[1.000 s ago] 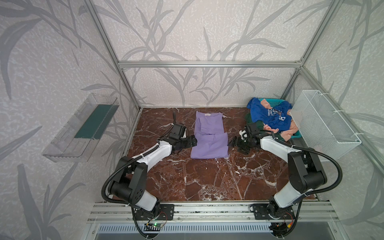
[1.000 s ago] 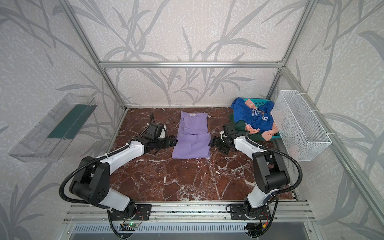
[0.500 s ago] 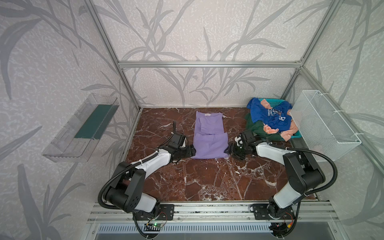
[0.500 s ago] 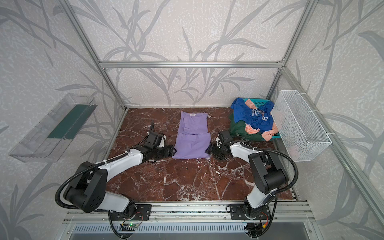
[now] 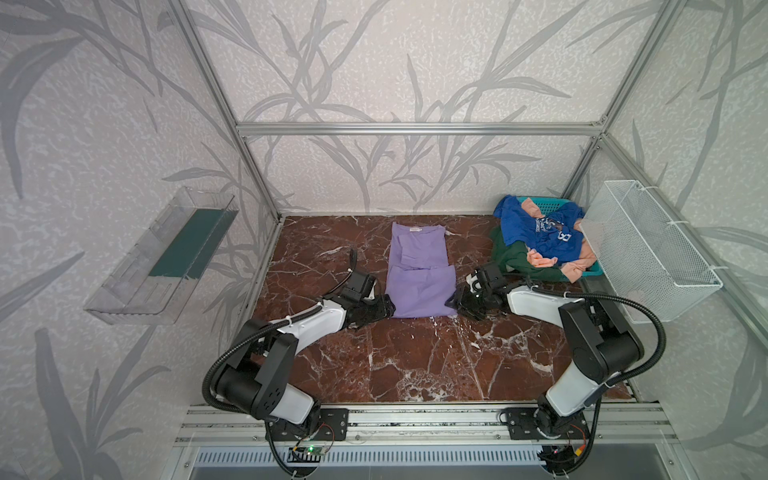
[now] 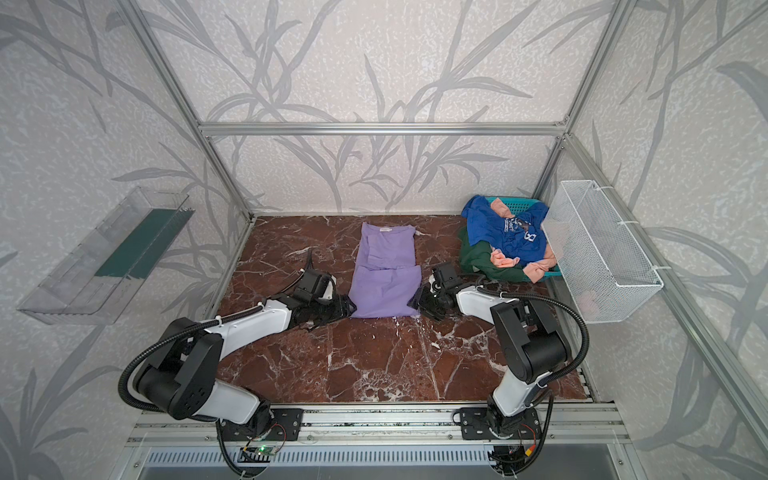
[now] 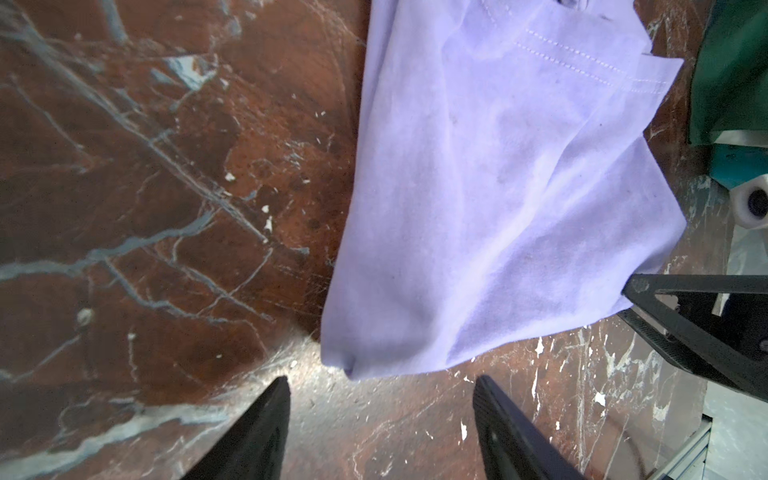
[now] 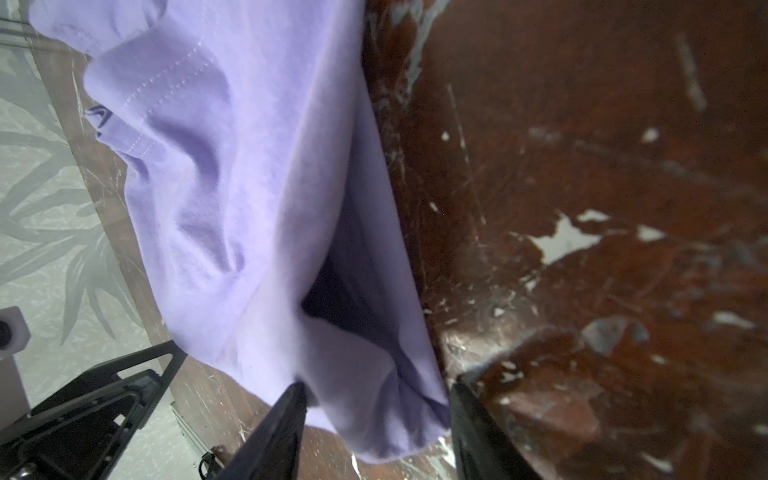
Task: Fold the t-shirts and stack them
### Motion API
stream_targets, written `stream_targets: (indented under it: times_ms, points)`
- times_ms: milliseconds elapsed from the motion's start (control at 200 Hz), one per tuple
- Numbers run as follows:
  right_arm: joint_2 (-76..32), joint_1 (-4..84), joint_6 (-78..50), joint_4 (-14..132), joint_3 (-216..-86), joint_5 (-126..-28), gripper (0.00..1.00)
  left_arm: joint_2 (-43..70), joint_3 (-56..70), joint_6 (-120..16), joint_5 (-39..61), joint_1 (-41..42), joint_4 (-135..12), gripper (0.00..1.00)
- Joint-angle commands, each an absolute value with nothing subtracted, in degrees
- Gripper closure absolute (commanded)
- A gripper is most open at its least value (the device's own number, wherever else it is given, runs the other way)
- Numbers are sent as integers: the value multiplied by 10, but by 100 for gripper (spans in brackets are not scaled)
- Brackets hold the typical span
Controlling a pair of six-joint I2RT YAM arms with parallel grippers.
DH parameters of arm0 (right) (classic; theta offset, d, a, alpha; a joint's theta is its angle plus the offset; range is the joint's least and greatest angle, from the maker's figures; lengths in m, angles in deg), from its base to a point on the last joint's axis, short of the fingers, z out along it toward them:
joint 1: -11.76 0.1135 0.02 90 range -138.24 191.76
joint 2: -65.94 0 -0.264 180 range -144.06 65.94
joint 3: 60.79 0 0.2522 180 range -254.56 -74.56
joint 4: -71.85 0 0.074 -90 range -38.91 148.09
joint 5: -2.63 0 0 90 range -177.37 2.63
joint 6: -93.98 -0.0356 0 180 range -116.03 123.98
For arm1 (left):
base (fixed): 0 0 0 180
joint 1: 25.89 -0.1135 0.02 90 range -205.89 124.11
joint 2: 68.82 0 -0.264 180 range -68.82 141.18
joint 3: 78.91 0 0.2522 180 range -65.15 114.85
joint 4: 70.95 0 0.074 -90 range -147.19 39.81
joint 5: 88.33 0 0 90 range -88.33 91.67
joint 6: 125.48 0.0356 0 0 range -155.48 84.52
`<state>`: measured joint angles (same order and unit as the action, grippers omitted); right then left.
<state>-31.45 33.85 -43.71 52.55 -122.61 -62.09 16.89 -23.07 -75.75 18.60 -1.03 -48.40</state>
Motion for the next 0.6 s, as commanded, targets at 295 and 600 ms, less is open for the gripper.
stream_targets:
  times_ms: [295,600]
  points:
    - [-373,342,-459,543,-1214,-615,73,225,-215,-761,199,-9,-484,42]
    - [-369,341,-447,533,-1239,-606,86,258,-207,-748,203,-5,-477,80]
